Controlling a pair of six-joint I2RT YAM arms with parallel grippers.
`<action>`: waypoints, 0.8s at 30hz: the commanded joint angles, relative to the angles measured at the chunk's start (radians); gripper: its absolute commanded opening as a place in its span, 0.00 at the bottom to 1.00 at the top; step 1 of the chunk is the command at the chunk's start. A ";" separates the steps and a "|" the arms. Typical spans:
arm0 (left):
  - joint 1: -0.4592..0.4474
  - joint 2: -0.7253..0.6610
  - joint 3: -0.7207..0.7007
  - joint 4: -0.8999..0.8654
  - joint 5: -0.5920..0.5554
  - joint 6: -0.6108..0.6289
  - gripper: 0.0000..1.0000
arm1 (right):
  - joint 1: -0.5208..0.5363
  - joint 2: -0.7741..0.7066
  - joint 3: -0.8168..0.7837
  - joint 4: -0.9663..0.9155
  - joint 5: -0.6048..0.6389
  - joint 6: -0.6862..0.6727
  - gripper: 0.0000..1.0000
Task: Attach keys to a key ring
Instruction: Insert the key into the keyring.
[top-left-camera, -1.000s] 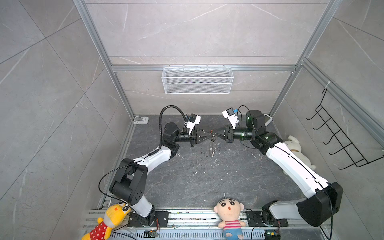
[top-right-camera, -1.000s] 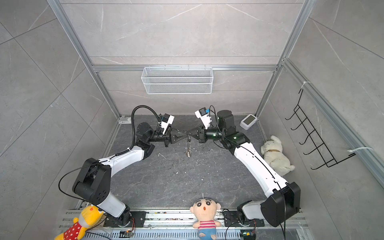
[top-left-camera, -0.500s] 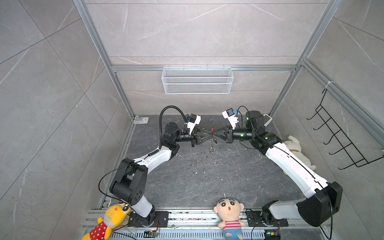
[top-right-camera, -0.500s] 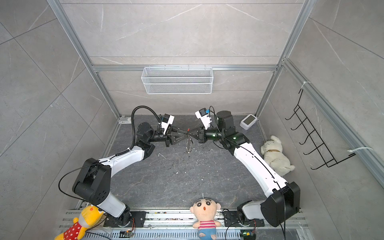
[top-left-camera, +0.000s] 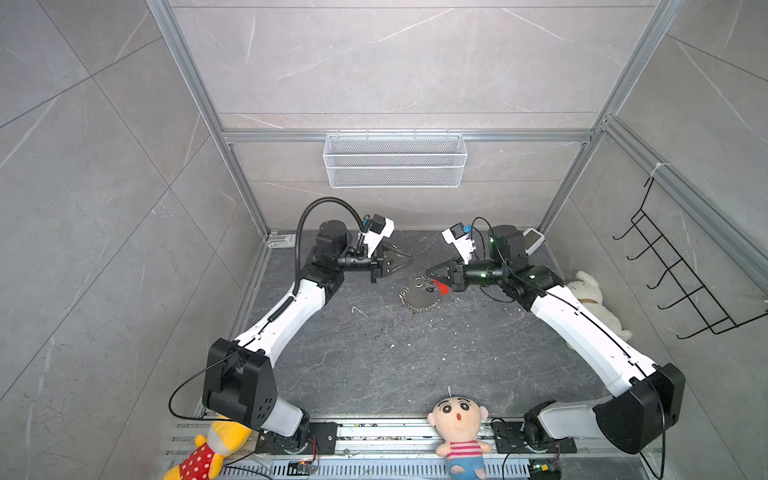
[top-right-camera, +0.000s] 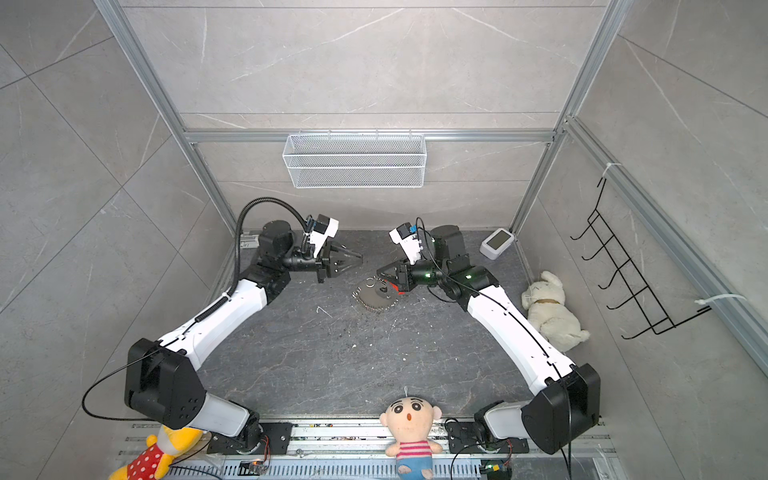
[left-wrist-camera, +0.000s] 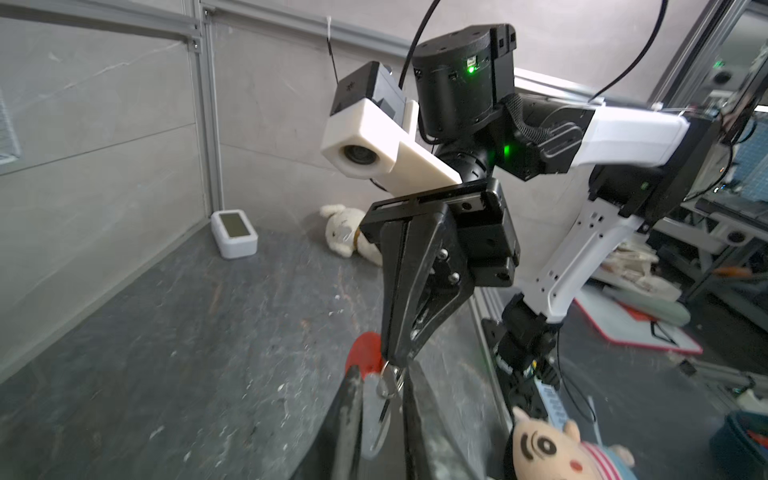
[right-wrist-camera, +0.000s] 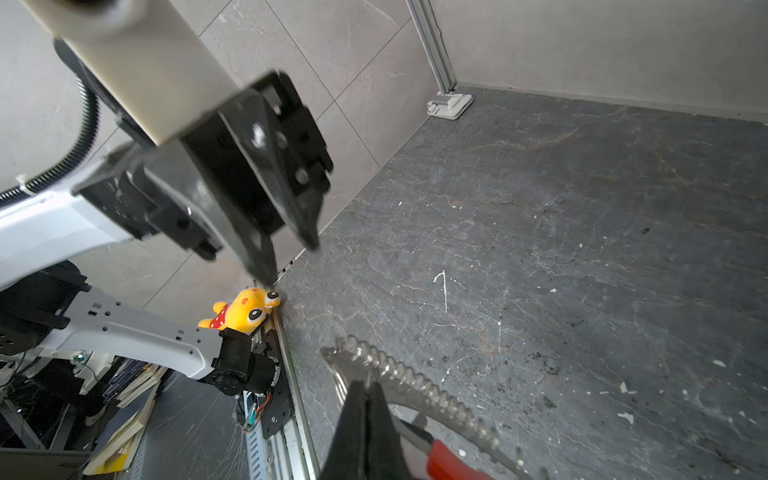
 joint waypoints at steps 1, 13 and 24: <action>0.003 0.018 0.112 -0.329 0.141 0.173 0.15 | 0.004 -0.030 0.042 -0.009 -0.046 -0.043 0.00; -0.017 0.134 0.164 -0.408 0.215 0.225 0.07 | 0.003 -0.018 0.049 0.009 -0.077 -0.062 0.00; -0.047 0.157 0.160 -0.391 0.240 0.208 0.00 | 0.005 -0.010 0.052 0.014 -0.102 -0.055 0.00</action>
